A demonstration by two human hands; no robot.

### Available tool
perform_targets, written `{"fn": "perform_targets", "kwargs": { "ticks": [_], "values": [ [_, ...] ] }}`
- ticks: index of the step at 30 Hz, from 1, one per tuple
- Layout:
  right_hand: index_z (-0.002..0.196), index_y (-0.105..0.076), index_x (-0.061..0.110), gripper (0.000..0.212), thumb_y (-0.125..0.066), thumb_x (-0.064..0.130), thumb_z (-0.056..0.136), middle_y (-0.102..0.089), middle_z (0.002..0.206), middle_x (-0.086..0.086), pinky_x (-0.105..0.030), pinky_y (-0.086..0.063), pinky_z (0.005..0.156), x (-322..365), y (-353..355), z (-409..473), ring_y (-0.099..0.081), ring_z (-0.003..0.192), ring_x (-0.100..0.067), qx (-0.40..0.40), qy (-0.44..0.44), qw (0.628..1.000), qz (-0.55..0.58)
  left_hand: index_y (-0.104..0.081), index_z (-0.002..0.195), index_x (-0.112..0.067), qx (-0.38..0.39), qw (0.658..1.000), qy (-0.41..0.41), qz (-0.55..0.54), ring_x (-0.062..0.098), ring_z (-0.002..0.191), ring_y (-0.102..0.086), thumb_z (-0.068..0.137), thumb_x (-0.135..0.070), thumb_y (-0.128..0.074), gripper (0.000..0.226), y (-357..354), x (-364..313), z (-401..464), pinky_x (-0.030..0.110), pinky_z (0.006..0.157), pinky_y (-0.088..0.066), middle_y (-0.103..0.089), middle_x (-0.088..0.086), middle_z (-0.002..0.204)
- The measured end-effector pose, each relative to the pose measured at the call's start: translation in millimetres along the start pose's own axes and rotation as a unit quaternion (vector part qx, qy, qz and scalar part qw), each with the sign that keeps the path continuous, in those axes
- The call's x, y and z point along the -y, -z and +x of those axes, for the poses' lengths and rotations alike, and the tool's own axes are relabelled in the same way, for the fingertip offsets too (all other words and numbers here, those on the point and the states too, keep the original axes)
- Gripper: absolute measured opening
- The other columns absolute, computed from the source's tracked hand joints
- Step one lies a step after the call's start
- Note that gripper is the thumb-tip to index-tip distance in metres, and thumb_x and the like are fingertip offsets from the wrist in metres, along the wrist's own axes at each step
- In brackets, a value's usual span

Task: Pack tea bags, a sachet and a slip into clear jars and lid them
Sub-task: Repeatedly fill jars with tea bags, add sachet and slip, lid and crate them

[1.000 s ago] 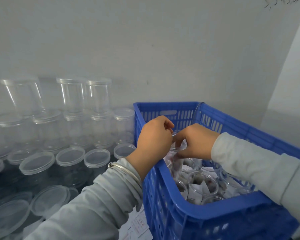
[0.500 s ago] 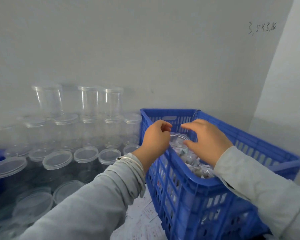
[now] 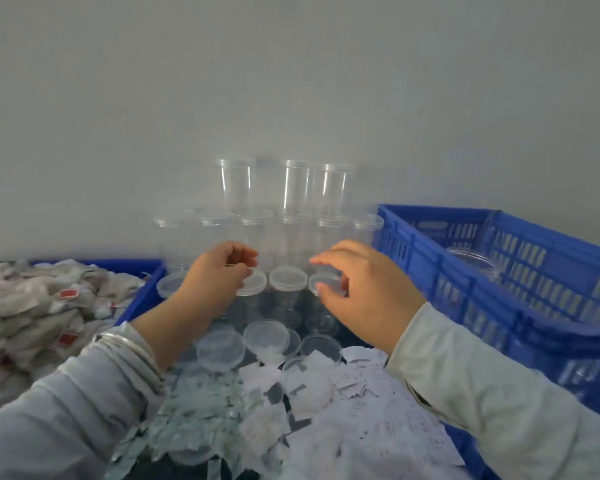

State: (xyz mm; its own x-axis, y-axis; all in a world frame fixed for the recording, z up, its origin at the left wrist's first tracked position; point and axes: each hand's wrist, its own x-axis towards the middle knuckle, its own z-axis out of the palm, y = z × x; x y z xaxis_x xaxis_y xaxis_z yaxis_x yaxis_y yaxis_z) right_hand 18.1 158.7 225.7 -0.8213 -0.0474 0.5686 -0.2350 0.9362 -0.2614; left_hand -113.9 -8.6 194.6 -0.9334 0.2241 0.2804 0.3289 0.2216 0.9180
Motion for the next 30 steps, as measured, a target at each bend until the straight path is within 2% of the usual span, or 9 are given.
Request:
{"fn": "perform_targets", "kwargs": {
  "ticks": [3,6,11,15,19,21,23,26,30],
  "values": [
    [0.122,-0.062,0.02,0.032,-0.058,0.024,0.09,-0.056,0.116,0.002,-0.032,-0.044,0.088,12,-45,9,-0.057,0.091,-0.017,0.052,-0.012,0.999,0.009,-0.061,0.084,-0.019,-0.078,0.996,0.02,0.029,0.016,0.079,-0.057,0.088,0.009,-0.049,0.03,70,33,-17,0.027,0.074,-0.048,-0.064,-0.004,0.084],
    [0.124,-0.06,0.021,0.033,-0.055,0.021,0.091,-0.054,0.123,0.0,-0.028,-0.042,0.089,10,-93,13,-0.056,0.1,-0.019,0.131,-0.05,0.99,0.014,-0.062,0.09,-0.01,-0.143,0.986,0.051,0.065,0.014,0.068,-0.053,0.087,0.011,-0.048,0.025,124,64,-42,0.014,0.055,-0.046,-0.062,-0.002,0.079],
    [0.114,-0.066,0.019,0.033,-0.049,0.007,0.088,-0.056,0.124,-0.005,-0.026,-0.041,0.089,4,-172,7,-0.055,0.111,-0.024,0.238,-0.101,0.966,0.007,-0.062,0.081,-0.024,-0.223,0.951,0.118,0.179,0.019,0.064,-0.056,0.088,-0.004,-0.054,0.023,177,112,-77,0.029,0.054,-0.043,-0.063,-0.002,0.078],
    [0.136,-0.05,0.022,0.051,-0.047,0.002,0.089,-0.043,0.137,-0.005,-0.024,-0.036,0.1,8,-220,0,-0.046,0.124,-0.022,0.321,-0.105,0.941,-0.017,-0.061,0.085,-0.028,-0.23,0.932,0.108,0.259,0.012,0.061,-0.056,0.088,-0.009,-0.054,0.021,193,127,-81,0.022,0.05,-0.039,-0.06,-0.013,0.074],
    [0.139,-0.044,0.026,0.057,-0.045,0.004,0.086,-0.04,0.136,-0.006,-0.029,-0.035,0.105,20,-248,-2,-0.04,0.128,-0.024,0.312,-0.109,0.944,-0.016,-0.061,0.087,-0.025,-0.2,0.903,0.123,0.36,0.009,0.066,-0.053,0.089,-0.015,-0.052,0.014,208,141,-75,0.027,0.058,-0.04,-0.06,-0.01,0.079],
    [0.14,-0.041,0.026,0.06,-0.043,0.002,0.085,-0.041,0.135,-0.006,-0.031,-0.035,0.106,28,-256,-3,-0.04,0.127,-0.025,0.319,-0.104,0.942,-0.019,-0.065,0.096,-0.02,-0.163,0.886,0.161,0.403,0.015,0.076,-0.056,0.088,-0.015,-0.054,0.014,217,151,-73,0.029,0.067,-0.044,-0.064,0.001,0.098],
    [0.142,-0.038,0.027,0.063,-0.041,0.002,0.085,-0.041,0.136,-0.004,-0.032,-0.036,0.105,33,-261,-4,-0.041,0.126,-0.024,0.311,-0.105,0.944,-0.024,-0.063,0.114,-0.019,-0.113,0.867,0.193,0.446,0.02,0.094,-0.059,0.086,-0.015,-0.057,0.029,226,159,-73,0.031,0.078,-0.049,-0.06,0.005,0.119],
    [0.143,-0.035,0.027,0.06,-0.041,0.006,0.088,-0.041,0.136,-0.002,-0.029,-0.035,0.104,36,-265,-9,-0.04,0.125,-0.023,0.279,-0.109,0.954,-0.022,-0.047,0.136,-0.018,-0.024,0.793,0.231,0.563,0.025,0.124,-0.046,0.086,-0.026,-0.06,0.053,235,171,-71,0.034,0.102,-0.04,-0.044,0.007,0.14],
    [0.143,-0.035,0.025,0.052,-0.042,0.016,0.093,-0.041,0.135,-0.003,-0.027,-0.034,0.102,37,-267,-16,-0.037,0.126,-0.022,0.262,-0.112,0.958,-0.026,-0.04,0.139,-0.021,0.055,0.723,0.237,0.647,0.027,0.135,-0.032,0.087,-0.032,-0.055,0.055,230,180,-70,0.04,0.113,-0.022,-0.036,0.007,0.146]
  ]
}}
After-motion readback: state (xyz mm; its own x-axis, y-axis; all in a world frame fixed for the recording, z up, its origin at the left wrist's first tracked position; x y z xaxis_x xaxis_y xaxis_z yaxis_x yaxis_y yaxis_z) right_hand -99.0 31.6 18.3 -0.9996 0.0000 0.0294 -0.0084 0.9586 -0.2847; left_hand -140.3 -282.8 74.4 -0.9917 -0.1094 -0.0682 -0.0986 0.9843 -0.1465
